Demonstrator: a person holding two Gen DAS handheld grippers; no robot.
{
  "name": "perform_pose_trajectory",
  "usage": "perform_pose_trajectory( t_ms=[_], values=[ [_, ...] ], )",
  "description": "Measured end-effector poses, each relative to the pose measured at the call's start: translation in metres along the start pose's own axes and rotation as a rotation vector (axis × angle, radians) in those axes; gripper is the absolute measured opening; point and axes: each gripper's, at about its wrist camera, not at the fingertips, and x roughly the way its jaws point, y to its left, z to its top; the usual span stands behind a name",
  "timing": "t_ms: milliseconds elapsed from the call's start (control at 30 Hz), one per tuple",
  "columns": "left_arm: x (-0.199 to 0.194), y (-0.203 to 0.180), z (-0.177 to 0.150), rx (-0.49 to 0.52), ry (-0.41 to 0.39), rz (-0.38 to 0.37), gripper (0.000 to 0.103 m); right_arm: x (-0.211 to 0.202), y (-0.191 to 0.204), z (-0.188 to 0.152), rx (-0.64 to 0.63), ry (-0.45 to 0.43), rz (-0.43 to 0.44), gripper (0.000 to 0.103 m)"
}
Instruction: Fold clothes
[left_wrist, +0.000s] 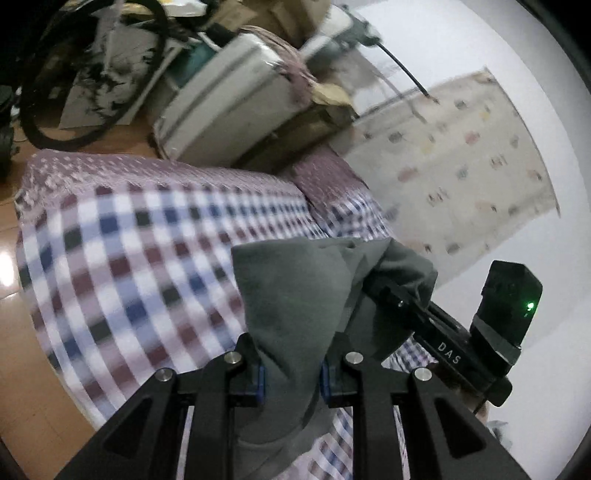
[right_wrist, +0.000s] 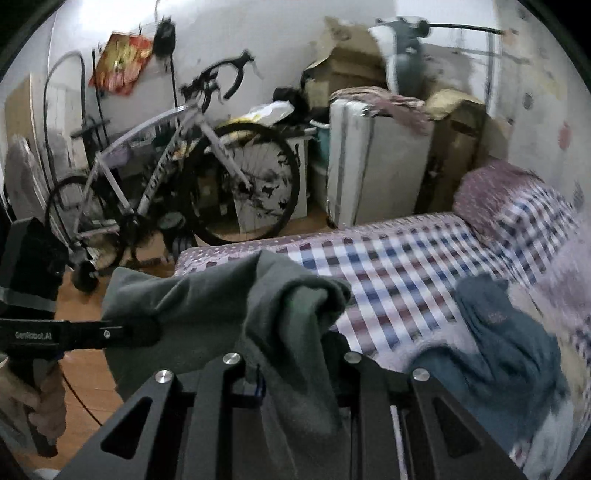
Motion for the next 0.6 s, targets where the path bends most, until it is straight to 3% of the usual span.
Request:
perform_pose_trajectory(
  t_ms=[233, 367, 467, 533, 600],
  values=[
    [0.022, 0.072, 0.064, -0.037, -0.054, 0.116, 0.023, 0.116, 0.044, 0.056, -0.095, 0.038, -0.054, 0.02],
    [0.038, 0.104, 0.07, -0.03, -0.046, 0.207, 0.032, 0.166, 0.06, 0.062, -0.104, 0.079, -0.101, 0.021],
    [0.03, 0.116, 0.069, -0.028, -0.085, 0.26, 0.057, 0.187, 0.068, 0.057, -0.122, 0.084, -0.169, 0.028],
    [0.021, 0.122, 0.067, -0.022, -0.124, 0.292, 0.081, 0.183, 0.068, 0.055, -0.112, 0.055, -0.219, 0.045],
    [0.007, 0.123, 0.066, -0.006, -0.177, 0.311, 0.084, 0.169, 0.064, 0.054, -0.078, -0.005, -0.227, 0.064]
  ],
)
